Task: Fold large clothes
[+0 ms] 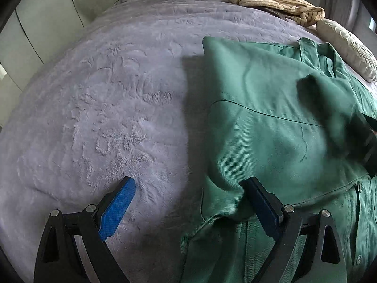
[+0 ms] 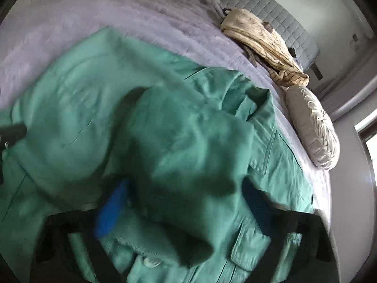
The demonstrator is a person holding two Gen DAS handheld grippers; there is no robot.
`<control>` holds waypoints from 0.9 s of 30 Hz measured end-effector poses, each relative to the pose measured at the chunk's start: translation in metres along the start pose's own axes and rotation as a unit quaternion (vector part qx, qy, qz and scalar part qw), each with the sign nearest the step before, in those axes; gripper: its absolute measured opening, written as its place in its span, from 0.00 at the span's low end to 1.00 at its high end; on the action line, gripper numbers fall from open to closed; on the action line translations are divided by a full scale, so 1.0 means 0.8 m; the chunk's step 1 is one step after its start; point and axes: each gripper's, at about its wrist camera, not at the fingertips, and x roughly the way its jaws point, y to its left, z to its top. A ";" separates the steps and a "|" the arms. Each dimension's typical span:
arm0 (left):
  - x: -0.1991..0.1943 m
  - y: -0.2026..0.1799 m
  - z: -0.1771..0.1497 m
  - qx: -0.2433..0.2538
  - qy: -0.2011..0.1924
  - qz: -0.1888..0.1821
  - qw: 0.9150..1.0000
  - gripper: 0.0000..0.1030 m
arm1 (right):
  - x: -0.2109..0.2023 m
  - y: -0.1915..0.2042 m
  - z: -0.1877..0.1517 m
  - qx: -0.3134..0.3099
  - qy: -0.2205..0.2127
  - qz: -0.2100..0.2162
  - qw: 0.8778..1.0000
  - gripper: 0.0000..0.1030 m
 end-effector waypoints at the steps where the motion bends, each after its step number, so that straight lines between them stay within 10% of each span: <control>1: 0.001 -0.001 -0.001 0.003 0.000 0.000 1.000 0.92 | -0.005 -0.024 -0.002 0.039 -0.002 0.007 0.999 0.07; 5: 0.008 0.000 0.003 0.010 0.000 -0.008 1.000 0.93 | -0.019 -0.157 -0.038 0.288 -0.021 0.085 0.954 0.12; 6: 0.007 0.000 0.003 0.011 0.001 -0.010 1.000 0.92 | -0.016 -0.198 -0.064 0.372 -0.022 0.108 0.922 0.16; 8: 0.007 0.001 0.008 0.018 0.007 -0.014 1.000 0.92 | -0.002 -0.246 -0.106 0.479 -0.005 0.152 0.864 0.60; 9: -0.001 0.001 0.016 0.022 0.010 -0.017 1.000 0.92 | 0.003 -0.267 -0.133 0.535 0.002 0.173 0.827 0.66; 11: -0.020 0.015 0.032 0.022 -0.009 -0.028 0.999 0.92 | -0.006 -0.278 -0.161 0.570 -0.006 0.203 0.796 0.67; 15: -0.019 0.041 0.099 0.014 -0.016 -0.072 0.997 0.92 | -0.036 -0.211 -0.137 0.492 -0.013 0.319 0.810 0.67; 17: 0.003 0.046 0.132 0.007 -0.001 -0.089 0.996 0.92 | -0.037 -0.157 -0.117 0.465 0.001 0.386 0.797 0.68; 21: 0.055 0.034 0.170 0.003 0.047 -0.113 0.993 0.92 | -0.010 -0.020 -0.093 0.480 0.060 0.506 0.714 0.71; 27: 0.097 0.011 0.182 0.009 0.082 -0.121 0.989 0.90 | 0.033 0.098 -0.078 0.553 0.100 0.532 0.633 0.71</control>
